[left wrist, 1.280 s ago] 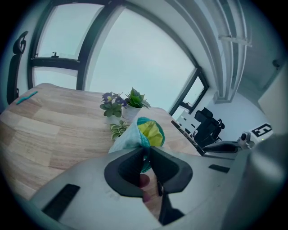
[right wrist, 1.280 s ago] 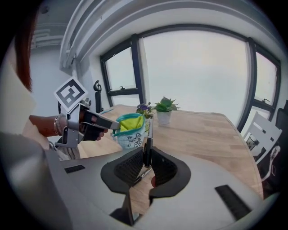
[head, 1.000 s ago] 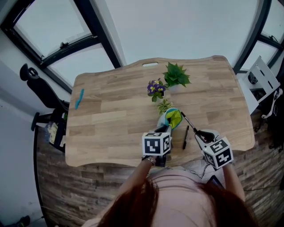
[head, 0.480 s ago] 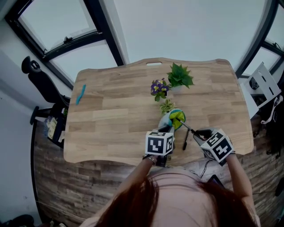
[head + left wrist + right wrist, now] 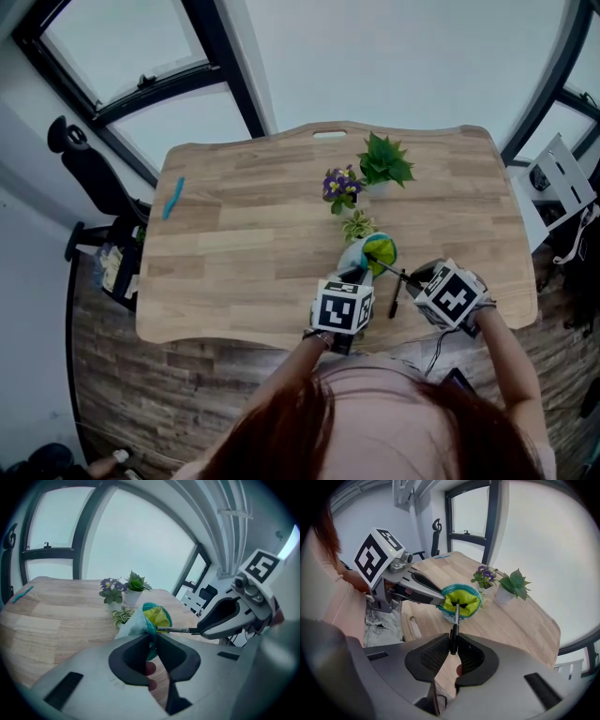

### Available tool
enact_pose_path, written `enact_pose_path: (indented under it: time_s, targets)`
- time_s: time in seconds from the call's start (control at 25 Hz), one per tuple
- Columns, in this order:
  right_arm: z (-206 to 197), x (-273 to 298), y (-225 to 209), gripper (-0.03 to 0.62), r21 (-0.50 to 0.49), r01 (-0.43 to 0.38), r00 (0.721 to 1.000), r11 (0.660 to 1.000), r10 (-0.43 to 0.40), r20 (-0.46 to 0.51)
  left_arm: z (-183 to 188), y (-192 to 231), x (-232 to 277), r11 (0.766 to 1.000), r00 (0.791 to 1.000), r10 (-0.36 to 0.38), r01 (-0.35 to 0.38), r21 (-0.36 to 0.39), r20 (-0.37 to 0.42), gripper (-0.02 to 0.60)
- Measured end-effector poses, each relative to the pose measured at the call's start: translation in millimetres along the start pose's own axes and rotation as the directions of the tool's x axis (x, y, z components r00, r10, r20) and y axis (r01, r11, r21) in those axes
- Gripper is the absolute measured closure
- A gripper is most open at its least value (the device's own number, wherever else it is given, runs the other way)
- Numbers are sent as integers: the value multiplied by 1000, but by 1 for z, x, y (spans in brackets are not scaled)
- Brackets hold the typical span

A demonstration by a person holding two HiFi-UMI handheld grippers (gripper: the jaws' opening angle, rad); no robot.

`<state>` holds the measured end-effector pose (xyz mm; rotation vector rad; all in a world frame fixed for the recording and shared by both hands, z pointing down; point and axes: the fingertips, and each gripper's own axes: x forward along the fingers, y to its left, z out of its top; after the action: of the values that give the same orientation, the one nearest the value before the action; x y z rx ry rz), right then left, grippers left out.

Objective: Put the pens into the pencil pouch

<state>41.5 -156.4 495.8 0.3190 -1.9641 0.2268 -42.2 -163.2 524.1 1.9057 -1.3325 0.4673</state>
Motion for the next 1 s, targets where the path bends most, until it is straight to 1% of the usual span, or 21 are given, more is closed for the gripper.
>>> enact_pose_path:
  time_s: [0.16,0.4,0.52,0.72,0.84,1.0]
  targets:
    - [-8,7,-1,542,-6,-20,997,1000,20,-81,0,-5,1,999,1000,-6,6,42,-5,543]
    - [4,16,-8,542,-73,-20,991,997,11,-131,-2,-8,3,998,1000,-18,19,66,-13,543]
    - [-2,20,-10,542,-78,-28,979,997,12,-204,-2,-10,4,997,999,-29,30,75,-18,543]
    - [0,26,-19,542,-125,-30,964,992,-4,-268,-1,-13,5,995,998,-55,57,76,-26,543]
    - [4,28,-22,542,-142,-34,959,989,-8,-283,-1,-15,6,994,997,-69,71,80,-29,543]
    - [12,37,-24,542,-128,-49,964,991,13,-266,-1,-18,8,992,996,-87,90,86,-34,543]
